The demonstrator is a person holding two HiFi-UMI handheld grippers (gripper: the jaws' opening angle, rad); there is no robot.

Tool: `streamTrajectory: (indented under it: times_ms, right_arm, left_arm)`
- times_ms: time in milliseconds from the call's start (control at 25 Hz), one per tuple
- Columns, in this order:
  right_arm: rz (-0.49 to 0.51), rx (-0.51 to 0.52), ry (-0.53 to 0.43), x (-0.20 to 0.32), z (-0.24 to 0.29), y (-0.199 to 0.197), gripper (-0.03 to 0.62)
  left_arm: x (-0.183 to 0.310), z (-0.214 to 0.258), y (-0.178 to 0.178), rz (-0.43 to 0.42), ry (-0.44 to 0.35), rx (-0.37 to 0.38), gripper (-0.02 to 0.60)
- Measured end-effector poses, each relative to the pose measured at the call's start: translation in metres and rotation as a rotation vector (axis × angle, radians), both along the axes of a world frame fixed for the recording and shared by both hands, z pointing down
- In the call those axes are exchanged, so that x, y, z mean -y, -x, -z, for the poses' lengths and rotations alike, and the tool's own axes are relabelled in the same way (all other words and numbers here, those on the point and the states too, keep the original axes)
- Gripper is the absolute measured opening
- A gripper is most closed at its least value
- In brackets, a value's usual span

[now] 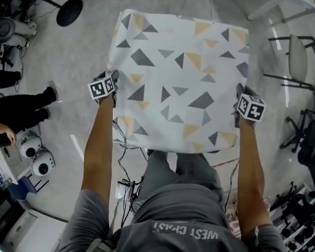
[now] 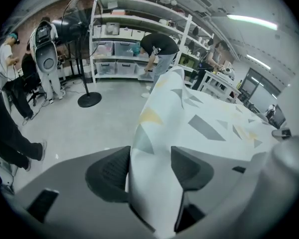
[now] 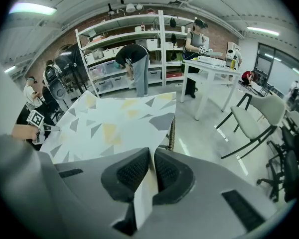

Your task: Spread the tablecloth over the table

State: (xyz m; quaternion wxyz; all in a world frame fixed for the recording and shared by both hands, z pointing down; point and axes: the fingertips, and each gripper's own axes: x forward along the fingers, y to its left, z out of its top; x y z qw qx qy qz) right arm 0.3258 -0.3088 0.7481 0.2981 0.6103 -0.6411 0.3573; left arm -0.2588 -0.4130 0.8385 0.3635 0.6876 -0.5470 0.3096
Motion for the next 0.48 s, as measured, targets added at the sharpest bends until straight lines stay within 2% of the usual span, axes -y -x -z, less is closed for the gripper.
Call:
streamTrajectory:
  times_ms: [80,160,360,480]
  right_arm:
    - [-0.018,0.007,0.016,-0.001,-0.007,-0.006,0.026]
    - [-0.029,0.022,0.028,-0.004,-0.014,-0.010,0.028]
    - [-0.073,0.077,0.048,-0.007,-0.024,-0.011,0.028]
    - [-0.109,0.086,0.064,-0.014,-0.033,-0.014,0.028]
  left_arm:
    - [0.001,-0.003,0.002,-0.008,0.024,0.000,0.259]
    - [0.002,0.003,0.003,-0.038,0.009,0.036,0.259]
    - [0.005,0.056,0.008,-0.107,-0.159,0.151,0.258]
    - [-0.006,0.073,-0.027,-0.219,-0.238,0.122,0.258]
